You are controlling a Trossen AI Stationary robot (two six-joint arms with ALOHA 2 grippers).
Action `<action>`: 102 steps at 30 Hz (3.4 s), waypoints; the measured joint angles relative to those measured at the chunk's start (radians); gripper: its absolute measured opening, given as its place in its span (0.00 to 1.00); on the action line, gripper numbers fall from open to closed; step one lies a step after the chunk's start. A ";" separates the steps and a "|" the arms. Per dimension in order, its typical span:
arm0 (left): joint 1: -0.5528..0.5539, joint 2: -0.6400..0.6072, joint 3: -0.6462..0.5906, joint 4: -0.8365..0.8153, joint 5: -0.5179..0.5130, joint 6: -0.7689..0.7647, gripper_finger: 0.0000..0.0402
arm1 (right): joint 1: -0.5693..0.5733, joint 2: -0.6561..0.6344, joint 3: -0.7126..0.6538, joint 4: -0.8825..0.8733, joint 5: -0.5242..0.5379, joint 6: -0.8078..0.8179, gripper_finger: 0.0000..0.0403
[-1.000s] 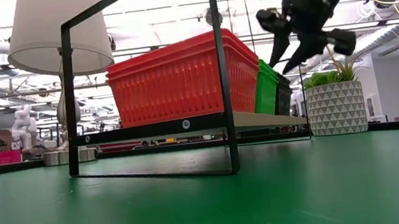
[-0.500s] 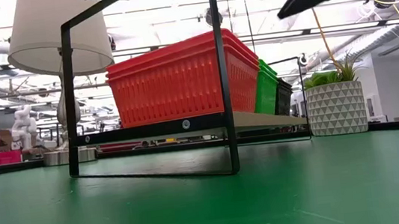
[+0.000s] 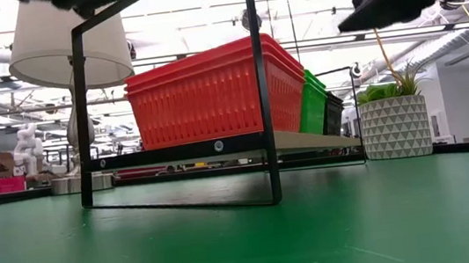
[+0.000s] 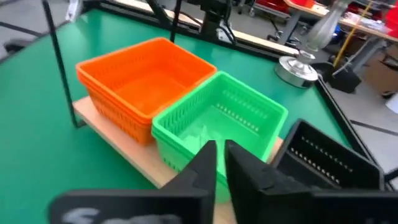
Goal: Stack baskets on shelf by color
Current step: Return to Home Position
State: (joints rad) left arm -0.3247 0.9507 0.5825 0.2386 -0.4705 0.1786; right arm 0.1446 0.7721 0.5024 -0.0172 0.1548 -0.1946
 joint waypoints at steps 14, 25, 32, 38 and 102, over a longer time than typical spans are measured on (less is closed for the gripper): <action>0.096 -0.090 -0.296 0.244 0.063 -0.019 0.02 | 0.008 -0.002 -0.186 0.284 0.027 -0.151 0.00; 0.161 -0.089 -0.455 0.470 0.136 -0.027 0.02 | 0.008 -0.105 -0.435 0.656 0.027 -0.216 0.00; 0.159 -0.090 -0.489 0.481 0.148 -0.093 0.01 | 0.008 -0.226 -0.477 0.663 0.026 -0.193 0.00; 0.139 -0.140 -0.490 0.472 0.156 -0.115 0.02 | 0.008 -0.332 -0.478 0.570 0.025 -0.147 0.00; 0.062 -0.948 -0.571 -0.185 0.183 -0.009 0.02 | 0.007 -0.767 -0.480 0.061 -0.078 -0.055 0.00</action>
State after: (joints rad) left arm -0.2623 0.0025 0.0113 0.0531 -0.2879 0.1700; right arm 0.1520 0.0055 0.0223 0.0437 0.0769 -0.2497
